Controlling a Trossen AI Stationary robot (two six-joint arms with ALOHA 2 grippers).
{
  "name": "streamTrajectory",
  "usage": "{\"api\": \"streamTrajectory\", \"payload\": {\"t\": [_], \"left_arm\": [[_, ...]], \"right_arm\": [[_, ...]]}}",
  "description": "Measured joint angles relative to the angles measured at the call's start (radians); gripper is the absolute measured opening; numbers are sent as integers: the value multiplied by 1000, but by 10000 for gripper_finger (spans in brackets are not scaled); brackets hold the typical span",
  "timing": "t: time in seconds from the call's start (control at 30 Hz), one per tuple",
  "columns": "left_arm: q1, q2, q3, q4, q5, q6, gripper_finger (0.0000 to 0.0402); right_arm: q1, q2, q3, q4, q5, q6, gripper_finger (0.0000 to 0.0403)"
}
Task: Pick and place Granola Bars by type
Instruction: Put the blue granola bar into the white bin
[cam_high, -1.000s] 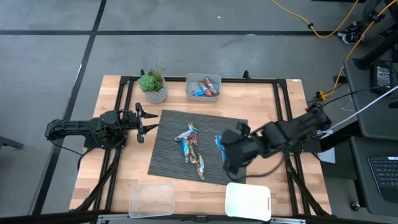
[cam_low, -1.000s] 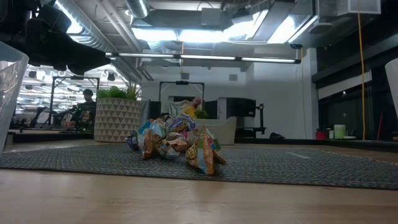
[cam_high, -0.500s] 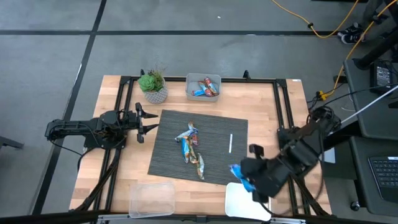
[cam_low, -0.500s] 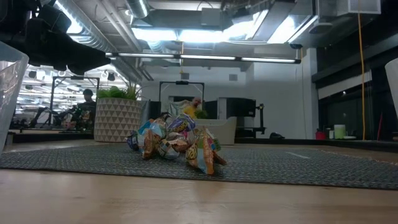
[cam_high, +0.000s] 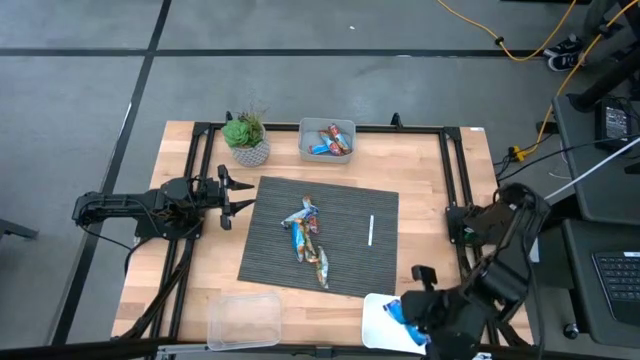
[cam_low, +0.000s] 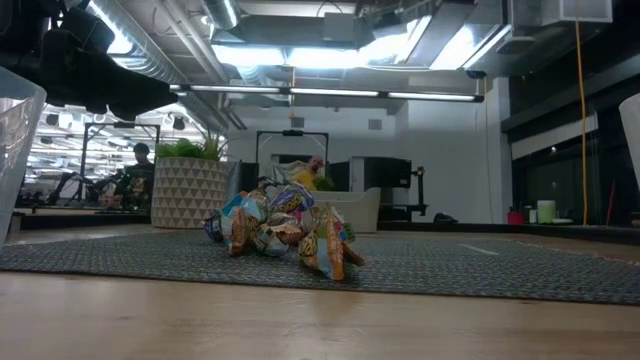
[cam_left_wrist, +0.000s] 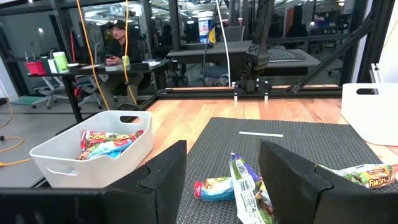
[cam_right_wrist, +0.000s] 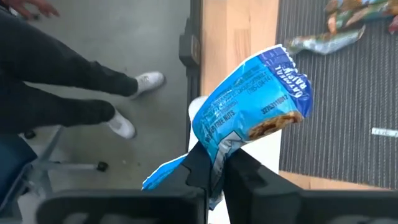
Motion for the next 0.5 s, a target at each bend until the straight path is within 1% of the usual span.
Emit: {"api": "streamTrajectory", "payload": {"t": [0.1, 0.23, 0.37, 0.5], "left_arm": [[0, 0, 0, 0, 0, 0, 191], [0, 0, 0, 0, 0, 0, 189], [0, 0, 0, 0, 0, 0, 191], [0, 0, 0, 0, 0, 0, 190]], "right_arm": [[-1, 38, -8, -4, -20, 2, 21], [0, 74, -46, 17, -31, 1, 26], [19, 93, -151, 119, -88, -17, 39], [34, 94, -292, 241, -131, -14, 24]]}}
